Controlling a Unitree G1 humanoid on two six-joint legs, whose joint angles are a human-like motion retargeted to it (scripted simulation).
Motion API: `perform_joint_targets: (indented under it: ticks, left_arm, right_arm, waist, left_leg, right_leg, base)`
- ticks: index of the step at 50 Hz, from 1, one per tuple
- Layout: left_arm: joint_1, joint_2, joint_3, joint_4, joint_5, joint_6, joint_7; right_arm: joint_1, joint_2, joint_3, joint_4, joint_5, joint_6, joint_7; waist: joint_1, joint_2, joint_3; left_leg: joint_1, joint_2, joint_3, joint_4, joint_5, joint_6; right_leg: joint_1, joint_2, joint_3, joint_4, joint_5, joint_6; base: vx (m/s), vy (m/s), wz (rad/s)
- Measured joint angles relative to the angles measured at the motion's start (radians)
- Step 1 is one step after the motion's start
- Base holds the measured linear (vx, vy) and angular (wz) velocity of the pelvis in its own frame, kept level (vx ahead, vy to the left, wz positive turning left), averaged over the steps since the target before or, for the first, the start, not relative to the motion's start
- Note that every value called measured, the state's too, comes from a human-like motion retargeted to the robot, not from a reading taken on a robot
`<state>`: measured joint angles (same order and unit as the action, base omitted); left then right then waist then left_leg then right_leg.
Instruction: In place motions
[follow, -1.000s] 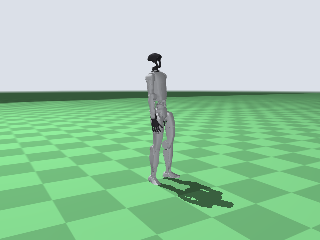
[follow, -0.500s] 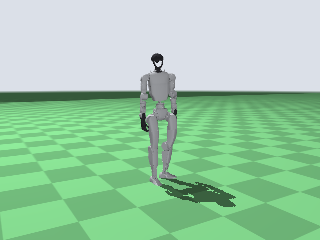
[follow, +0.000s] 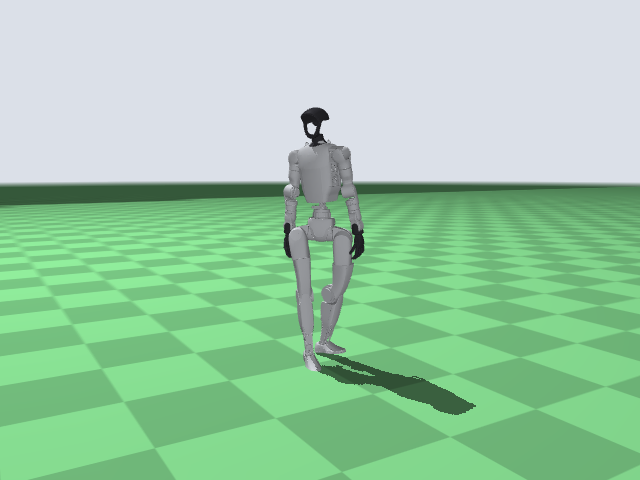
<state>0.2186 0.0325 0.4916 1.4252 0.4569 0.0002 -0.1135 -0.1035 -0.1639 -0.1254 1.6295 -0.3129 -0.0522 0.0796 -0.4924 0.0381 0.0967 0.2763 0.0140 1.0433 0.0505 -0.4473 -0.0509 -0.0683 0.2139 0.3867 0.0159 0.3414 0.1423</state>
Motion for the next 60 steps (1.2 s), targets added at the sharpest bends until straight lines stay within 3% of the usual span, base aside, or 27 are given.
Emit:
perform_joint_targets:
  ticks: [16, 26, 40, 60]
  left_arm:
    - [-0.010, -0.020, -0.026, 0.015, 0.003, -0.009, -0.019]
    - [-0.007, -0.014, -0.028, 0.020, 0.016, -0.001, -0.017]
    - [-0.064, -0.026, -0.060, -0.038, -0.010, -0.023, -0.027]
    - [-0.029, 0.055, -0.035, 0.051, -0.045, 0.005, 0.012]
  right_arm:
    - [-0.004, 0.006, -0.028, -0.002, 0.041, 0.010, 0.004]
    - [-0.010, 0.019, -0.005, -0.047, 0.052, 0.000, 0.022]
    - [0.031, -0.041, -0.051, 0.000, 0.058, 0.001, 0.021]
    - [0.080, -0.022, -0.115, -0.101, 0.065, -0.033, 0.073]
  waist:
    - [-0.060, 0.015, -0.002]
    - [-0.054, 0.029, -0.009]
    - [0.045, 0.003, -0.020]
    - [0.312, -0.037, -0.077]
  left_leg:
    - [-0.013, -0.036, 0.044, 0.024, -0.006, -0.033]
    - [-0.017, -0.017, 0.023, 0.035, -0.003, -0.033]
    - [-0.046, -0.007, -0.218, 0.059, 0.032, 0.019]
    - [-0.178, -0.024, -0.579, 0.086, 0.126, 0.065]
  right_leg:
    - [-0.041, -0.032, -0.004, -0.003, -0.006, 0.060]
    - [-0.028, -0.024, 0.016, -0.008, -0.012, -0.017]
    - [0.040, -0.114, -0.099, 0.001, -0.102, -0.129]
    - [0.132, -0.249, -0.465, -0.028, -0.196, -0.140]
  base:
    - [-0.01, 0.07, -0.29]
    - [0.05, -0.01, 0.21]
    - [0.11, -0.05, 1.22]
    - [0.10, -0.01, 1.20]
